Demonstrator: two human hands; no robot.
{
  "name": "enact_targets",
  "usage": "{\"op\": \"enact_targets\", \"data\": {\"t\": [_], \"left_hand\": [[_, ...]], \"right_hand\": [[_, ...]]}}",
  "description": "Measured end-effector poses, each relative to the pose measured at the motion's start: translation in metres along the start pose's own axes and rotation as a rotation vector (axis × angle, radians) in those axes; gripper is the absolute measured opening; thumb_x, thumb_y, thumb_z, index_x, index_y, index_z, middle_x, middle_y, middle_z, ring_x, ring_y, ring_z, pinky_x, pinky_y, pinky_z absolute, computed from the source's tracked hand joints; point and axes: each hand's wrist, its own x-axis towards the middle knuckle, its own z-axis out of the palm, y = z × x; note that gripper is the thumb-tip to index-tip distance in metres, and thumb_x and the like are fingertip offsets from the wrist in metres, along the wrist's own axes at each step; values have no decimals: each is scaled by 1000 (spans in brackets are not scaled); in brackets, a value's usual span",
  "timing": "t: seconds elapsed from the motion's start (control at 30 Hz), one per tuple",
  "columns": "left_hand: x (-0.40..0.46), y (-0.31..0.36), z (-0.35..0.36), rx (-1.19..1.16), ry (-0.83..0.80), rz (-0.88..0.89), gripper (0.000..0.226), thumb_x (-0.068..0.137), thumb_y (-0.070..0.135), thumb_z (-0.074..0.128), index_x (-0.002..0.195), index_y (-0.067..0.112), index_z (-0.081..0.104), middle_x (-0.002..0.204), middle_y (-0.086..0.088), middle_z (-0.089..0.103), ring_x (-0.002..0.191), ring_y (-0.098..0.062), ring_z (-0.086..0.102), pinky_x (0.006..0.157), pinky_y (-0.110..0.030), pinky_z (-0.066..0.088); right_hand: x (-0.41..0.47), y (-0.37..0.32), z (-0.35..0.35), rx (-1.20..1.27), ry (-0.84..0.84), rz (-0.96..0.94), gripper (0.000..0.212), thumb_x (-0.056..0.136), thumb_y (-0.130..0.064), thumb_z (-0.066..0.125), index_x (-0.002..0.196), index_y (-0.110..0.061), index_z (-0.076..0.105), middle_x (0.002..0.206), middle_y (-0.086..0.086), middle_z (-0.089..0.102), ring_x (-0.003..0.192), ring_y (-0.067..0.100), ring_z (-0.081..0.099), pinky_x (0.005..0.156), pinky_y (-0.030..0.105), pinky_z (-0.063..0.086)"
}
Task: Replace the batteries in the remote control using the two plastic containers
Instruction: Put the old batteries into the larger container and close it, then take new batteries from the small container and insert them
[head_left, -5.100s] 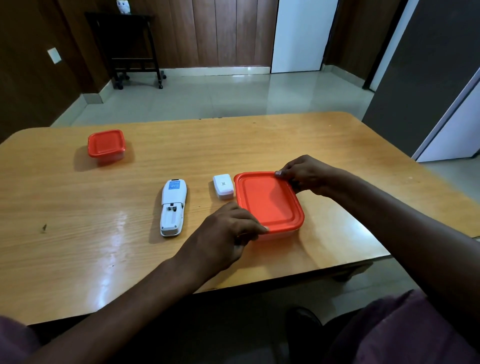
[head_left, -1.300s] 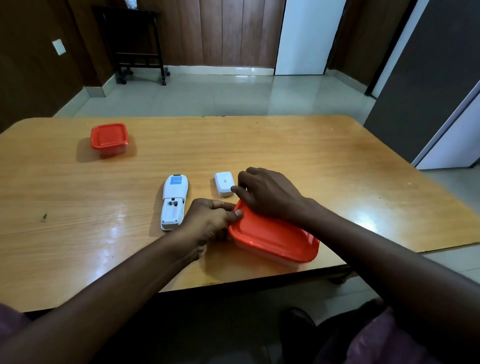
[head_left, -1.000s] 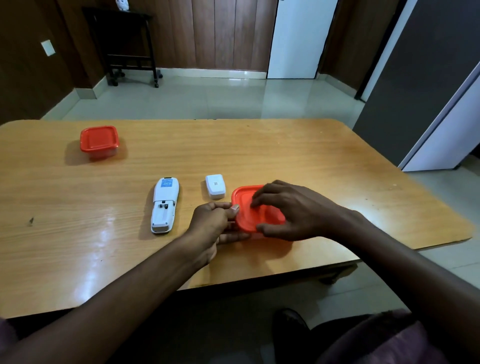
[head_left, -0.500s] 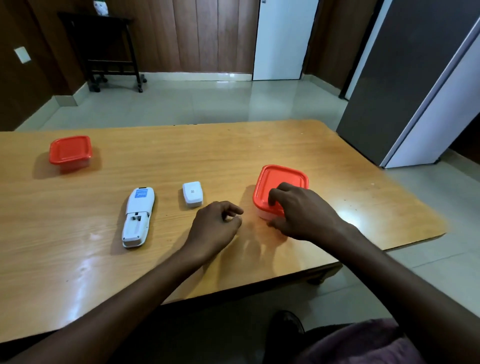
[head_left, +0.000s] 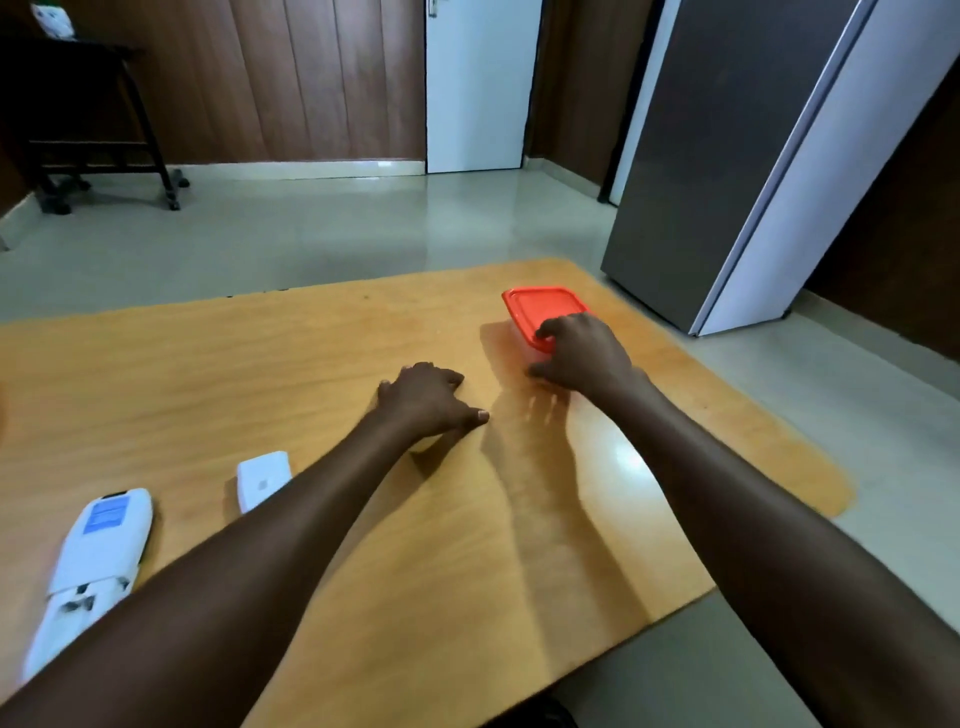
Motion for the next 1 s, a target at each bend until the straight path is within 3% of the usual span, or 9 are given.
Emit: {"op": "enact_targets", "data": {"t": [0.07,0.3,0.57,0.67,0.77,0.83,0.93,1.0], "left_hand": [[24,3,-1,65,-28,-16,88,72,74,68,148,36,46,158,-2,38,148,-29,28,115,-54,30],[77,16,-2,132,-76,-68,93,71,80,63,152,45,34,165,-2,24,154,-36,10,114,-67,14],[82,11,3,130,-46,-32,92,74,80,60,154,46,30,167,-4,18,154,-36,6,115,-71,10],[81,11,2,127,-44,-36,93,73,81,60,154,46,30,167,-4,18,154,-37,6,115,-72,9],[74,12,1,100,-28,-34,92,72,79,63,152,43,36,165,-3,24,153,-36,9,116,-70,8],[64,8,-6,-6,-11,-15,86,74,71,69,149,37,44,162,-2,33,153,-33,16,118,-66,10],[37,-11,-23,-246,51,14,71,77,59,75,140,30,57,152,-3,50,142,-28,41,116,-52,31],[5,-34,-38,-276,129,16,60,81,52,75,133,26,63,147,-4,54,136,-26,47,113,-46,38]], "right_hand": [[35,7,5,53,34,48,39,87,-41,74,113,-12,73,113,11,72,106,32,64,86,40,55],[138,37,29,68,128,132,28,96,-26,66,117,-8,70,116,17,71,107,36,64,85,39,52],[186,61,35,149,126,207,29,95,-25,70,119,-11,70,118,12,69,103,29,65,86,41,55],[177,59,32,30,89,175,48,90,-32,75,132,-13,62,131,14,63,114,32,62,91,42,54],[155,41,29,-99,112,80,71,85,-36,79,145,-14,47,144,15,54,123,36,58,95,49,56],[133,16,24,-81,113,-12,65,86,-35,77,142,-14,50,139,13,57,119,34,61,89,51,58],[91,-29,15,-40,102,-166,56,90,-37,71,137,-13,53,130,12,64,110,32,66,83,47,58],[59,-61,9,-16,109,-246,53,91,-38,68,136,-14,53,122,10,68,105,31,67,78,43,58]]}}
